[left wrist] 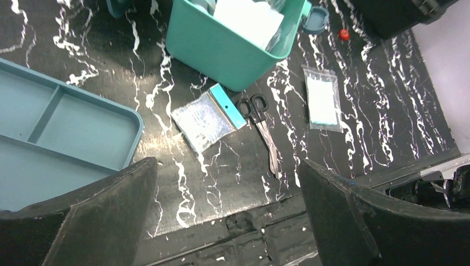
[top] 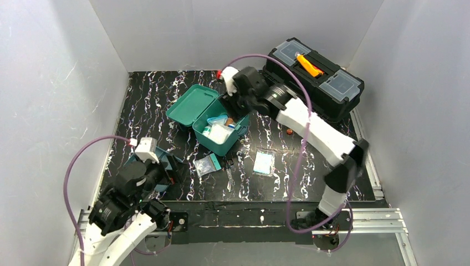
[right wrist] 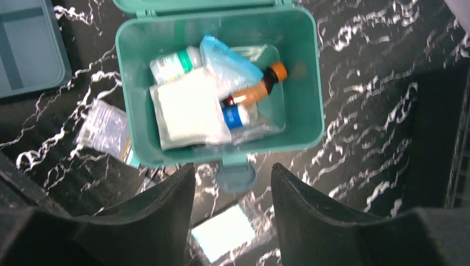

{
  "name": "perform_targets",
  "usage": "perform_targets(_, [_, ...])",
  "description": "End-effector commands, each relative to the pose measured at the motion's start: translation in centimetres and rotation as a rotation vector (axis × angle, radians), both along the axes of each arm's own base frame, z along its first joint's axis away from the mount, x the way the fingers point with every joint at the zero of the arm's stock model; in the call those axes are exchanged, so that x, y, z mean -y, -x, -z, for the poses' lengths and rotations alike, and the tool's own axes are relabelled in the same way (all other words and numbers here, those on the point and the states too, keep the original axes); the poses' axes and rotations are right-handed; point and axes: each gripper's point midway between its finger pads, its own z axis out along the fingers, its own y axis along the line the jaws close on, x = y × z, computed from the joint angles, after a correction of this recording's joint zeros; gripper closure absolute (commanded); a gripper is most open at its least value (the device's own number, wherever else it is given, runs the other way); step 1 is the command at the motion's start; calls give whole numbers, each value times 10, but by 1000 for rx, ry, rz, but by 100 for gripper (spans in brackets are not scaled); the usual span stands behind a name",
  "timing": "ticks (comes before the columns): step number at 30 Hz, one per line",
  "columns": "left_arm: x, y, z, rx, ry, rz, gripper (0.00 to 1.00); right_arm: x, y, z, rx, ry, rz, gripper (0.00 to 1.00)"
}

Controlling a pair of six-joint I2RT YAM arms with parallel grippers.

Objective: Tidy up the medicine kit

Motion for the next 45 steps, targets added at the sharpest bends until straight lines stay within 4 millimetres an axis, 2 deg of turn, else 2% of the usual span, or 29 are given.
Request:
perform_targets(1, [13,-5,10,-135,-15,7,0,23,34,-14,-25,-168,89,33])
perform_targets(7, [21,-12,41,-283,-33,-39,0,55,79,-17,-71,-311,126,25])
perform_targets(12, [29,-21,72,-424,-40,-108,1,80,104,2,-112,-377,189,24])
perform_targets(15, [36,-26,90,-486,-31,-141,0,88,117,22,-144,-397,194,25])
perform_targets(19, [39,-32,115,-563,-36,-205,0,94,129,48,-201,-404,218,25])
perform_targets(23, [37,-38,131,-593,-35,-273,1,96,138,63,-243,-415,227,26])
perform_targets(28, [30,-44,145,-617,-49,-377,0,91,149,73,-299,-453,199,26])
perform_targets(34, [31,-52,158,-658,-73,-435,11,92,157,80,-324,-471,190,27])
perform_targets(45, [27,-68,177,-682,-103,-495,20,98,165,91,-337,-462,179,28])
